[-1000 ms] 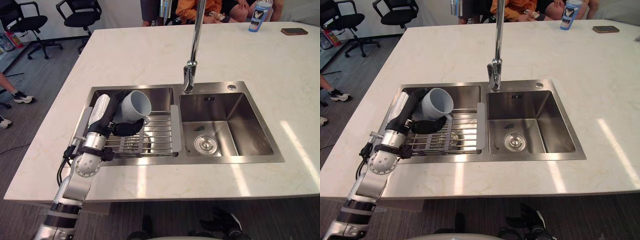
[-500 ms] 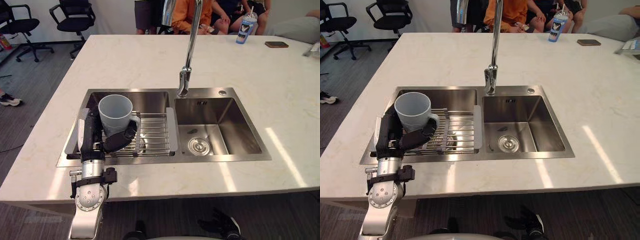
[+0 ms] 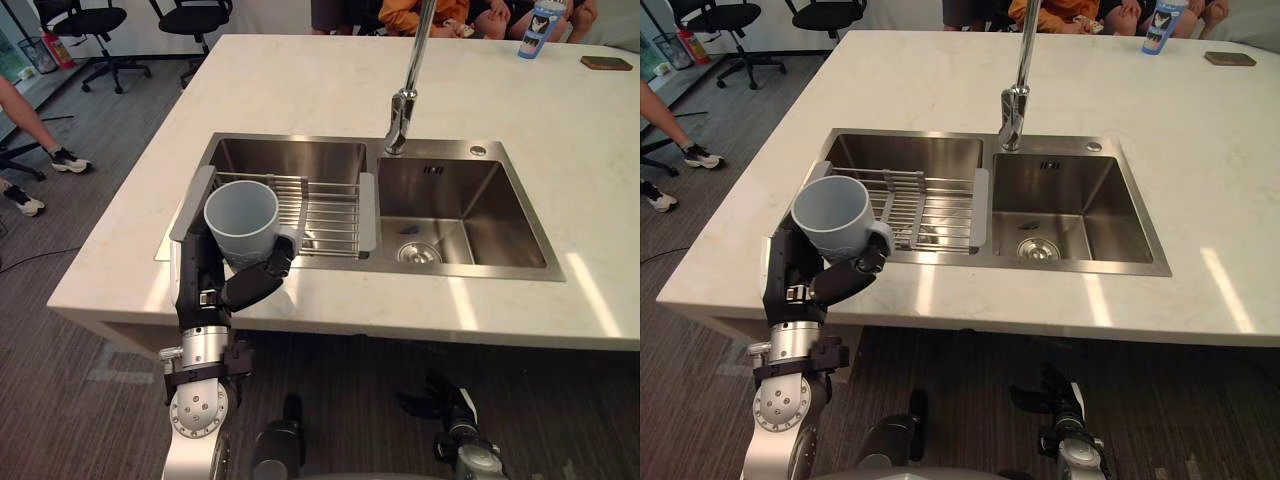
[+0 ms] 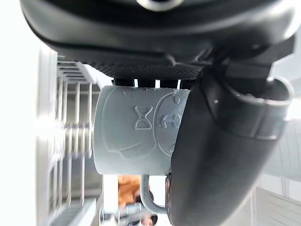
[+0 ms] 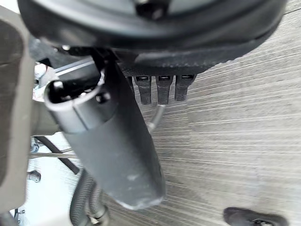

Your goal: Walk over to the sink, pick up the cup, carry it to the dishwasher, place the cup inside the dishwasher, then close the dishwasher door

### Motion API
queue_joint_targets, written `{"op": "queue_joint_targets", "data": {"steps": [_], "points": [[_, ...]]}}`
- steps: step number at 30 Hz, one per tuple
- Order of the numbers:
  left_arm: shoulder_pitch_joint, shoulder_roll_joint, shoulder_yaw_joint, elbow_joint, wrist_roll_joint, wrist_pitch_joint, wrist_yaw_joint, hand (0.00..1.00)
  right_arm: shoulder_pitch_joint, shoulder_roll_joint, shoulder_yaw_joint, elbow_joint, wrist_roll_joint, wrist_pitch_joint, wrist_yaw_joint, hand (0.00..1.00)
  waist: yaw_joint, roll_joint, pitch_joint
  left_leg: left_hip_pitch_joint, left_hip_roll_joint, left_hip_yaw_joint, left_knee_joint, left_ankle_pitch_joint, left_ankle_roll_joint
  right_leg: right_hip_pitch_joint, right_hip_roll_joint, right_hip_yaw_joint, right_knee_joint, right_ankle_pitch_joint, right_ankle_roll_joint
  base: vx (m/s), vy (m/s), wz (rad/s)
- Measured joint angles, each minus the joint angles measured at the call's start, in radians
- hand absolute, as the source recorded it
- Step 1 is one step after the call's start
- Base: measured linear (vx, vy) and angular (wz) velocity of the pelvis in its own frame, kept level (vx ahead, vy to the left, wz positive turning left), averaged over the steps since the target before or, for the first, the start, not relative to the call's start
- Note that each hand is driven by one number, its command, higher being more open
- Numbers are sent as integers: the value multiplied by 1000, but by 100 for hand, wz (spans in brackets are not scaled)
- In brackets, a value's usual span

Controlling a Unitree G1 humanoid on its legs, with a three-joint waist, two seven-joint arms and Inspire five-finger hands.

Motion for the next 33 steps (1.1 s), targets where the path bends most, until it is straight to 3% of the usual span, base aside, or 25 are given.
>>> {"op": "queue_joint_targets", "data": {"steps": [1,2,3,4,6,7,8,9,10,12,16,22,27,33], "points": [[0,2,-14,0,0,0,-5,30,2,-2,-7,-2,3,0,-5,90,-6,6,2,6,0,-19,-35,43,-12,0,1,-16,0,5,-15,-385,-120,76],[-1,5,-40,-1,-1,0,-17,30,17,-2,-25,-3,9,0,-14,90,-30,-8,10,11,-3,-33,-60,72,-31,-6,-7,-69,9,10,-32,-314,-73,77],[-1,5,-57,-6,-1,-1,-24,30,26,1,-35,-4,11,0,-26,90,-32,-12,13,-7,-3,-1,62,-16,17,-15,-18,-84,26,12,-36,-358,-73,68],[-1,6,-67,-7,-2,-1,-29,30,39,-4,-40,-12,11,1,-38,90,-30,-18,15,-4,3,36,182,-102,39,-20,-35,-88,36,19,-34,-310,-48,33],[-3,0,-77,-11,-3,-8,-31,30,77,-17,-38,-59,12,1,-45,90,-36,-15,12,54,55,89,352,-258,37,-35,-58,-96,35,47,-29,-287,20,22],[-6,-3,-83,-10,-12,-15,-32,30,87,-16,-38,-77,14,1,-45,90,-43,-16,9,92,81,92,379,-302,31,-41,-64,-107,28,59,-23,-220,102,35],[-7,-5,-89,-7,-22,-17,-37,30,92,-13,-38,-82,27,1,-45,90,-54,-16,-3,130,101,91,373,-332,22,-49,-69,-122,12,73,-15,-206,143,53],[-8,-4,-104,12,-23,-22,-38,30,100,-6,-40,-75,37,0,-46,90,-66,-8,-43,189,113,87,289,-354,-18,-77,-70,-139,-21,93,2,-184,209,66],[-26,-9,-111,51,-23,-26,-40,30,96,-15,-51,-54,39,-7,-44,90,-74,16,-74,276,101,83,63,-371,-85,-99,-69,-153,-52,112,18,-122,259,50],[-57,9,-101,117,-26,-22,-37,30,76,10,-56,-1,43,-5,-41,90,-75,-9,-75,299,58,88,-15,-312,-81,-100,-91,-133,-81,147,41,-57,186,22],[-63,21,-61,210,-50,1,-18,30,75,33,-55,53,48,-5,-23,90,-77,-17,-77,298,11,92,-7,-312,-50,-54,-131,-129,-175,213,75,2,183,3],[-63,60,-25,234,-59,1,-22,30,48,28,-56,85,48,-5,-22,90,-89,-14,-79,304,13,95,-18,-302,-39,-41,-117,-120,-222,249,68,-32,22,-5],[-51,58,-2,270,-59,2,-25,30,35,0,-55,86,47,-6,-21,90,-100,-11,-80,327,13,95,-79,-257,-37,-25,-108,-123,-255,281,60,-63,-31,1],[-15,35,44,242,-59,2,-23,30,40,-5,-40,84,46,-6,-28,90,-91,-11,-71,243,-2,-2,-30,-240,-33,-18,-117,-226,-248,284,64,-94,-14,49]]}}
